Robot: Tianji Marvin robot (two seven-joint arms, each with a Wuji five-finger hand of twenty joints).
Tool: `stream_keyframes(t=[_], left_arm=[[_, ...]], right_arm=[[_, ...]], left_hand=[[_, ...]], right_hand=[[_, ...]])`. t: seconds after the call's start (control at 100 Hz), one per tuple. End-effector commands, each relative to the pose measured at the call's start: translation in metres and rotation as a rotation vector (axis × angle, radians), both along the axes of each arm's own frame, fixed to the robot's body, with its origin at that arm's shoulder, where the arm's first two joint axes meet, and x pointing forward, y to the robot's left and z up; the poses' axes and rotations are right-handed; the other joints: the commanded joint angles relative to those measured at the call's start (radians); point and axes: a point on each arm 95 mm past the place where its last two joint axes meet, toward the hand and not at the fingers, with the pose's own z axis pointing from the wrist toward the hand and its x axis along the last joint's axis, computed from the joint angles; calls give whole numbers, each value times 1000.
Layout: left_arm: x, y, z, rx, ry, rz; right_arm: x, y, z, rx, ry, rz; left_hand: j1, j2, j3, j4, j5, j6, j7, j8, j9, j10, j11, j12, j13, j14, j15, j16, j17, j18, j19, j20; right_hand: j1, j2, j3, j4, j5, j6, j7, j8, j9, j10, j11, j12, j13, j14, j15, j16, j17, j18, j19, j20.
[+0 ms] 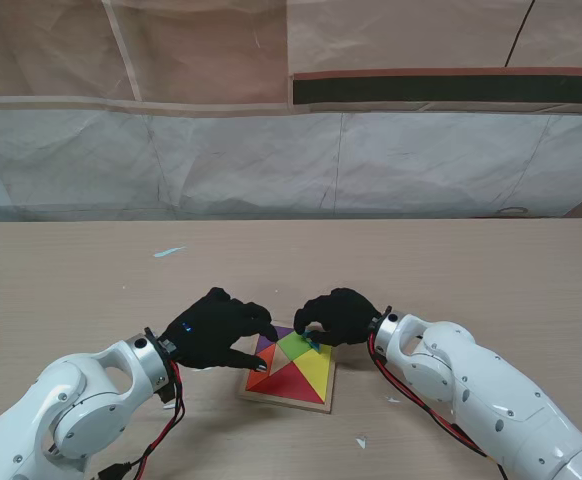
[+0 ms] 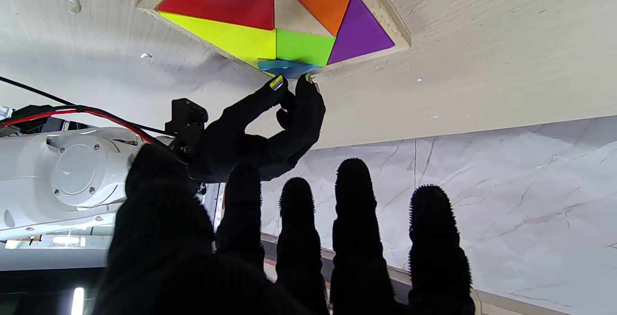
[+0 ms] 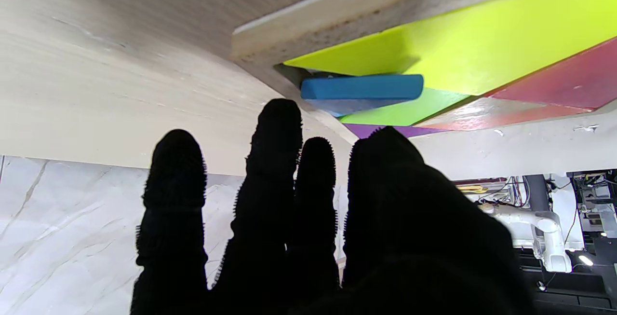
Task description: Assemble the tangram pieces into a square
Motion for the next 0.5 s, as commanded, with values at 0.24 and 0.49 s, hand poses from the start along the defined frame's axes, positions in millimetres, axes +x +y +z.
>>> stream_keyframes(t=[0.24, 0.49], left_arm=[[0, -1, -1, 9, 11, 5], [-1, 0, -2, 7, 8, 6]], right_arm=[[-8, 2, -2, 54, 15, -2], [-8, -15, 9, -117, -112, 58]], left_hand=[[38, 46, 0, 27, 29, 2, 8, 12, 5, -20, -13, -3, 16, -19, 13, 14, 3, -15, 21, 10], [38, 45, 0, 27, 30, 1, 8, 12, 3, -21, -14, -3, 17, -19, 13, 14, 3, -14, 21, 10]], right_hand=[[0, -61, 151, -7, -8, 4, 29, -21, 29, 1, -14, 34, 22, -14, -8, -11, 7, -160, -12, -31], [-155, -183, 454, 95, -94, 31, -310, 154, -232, 16, -61, -94, -290, 42, -269, -122, -324, -71, -154, -80]])
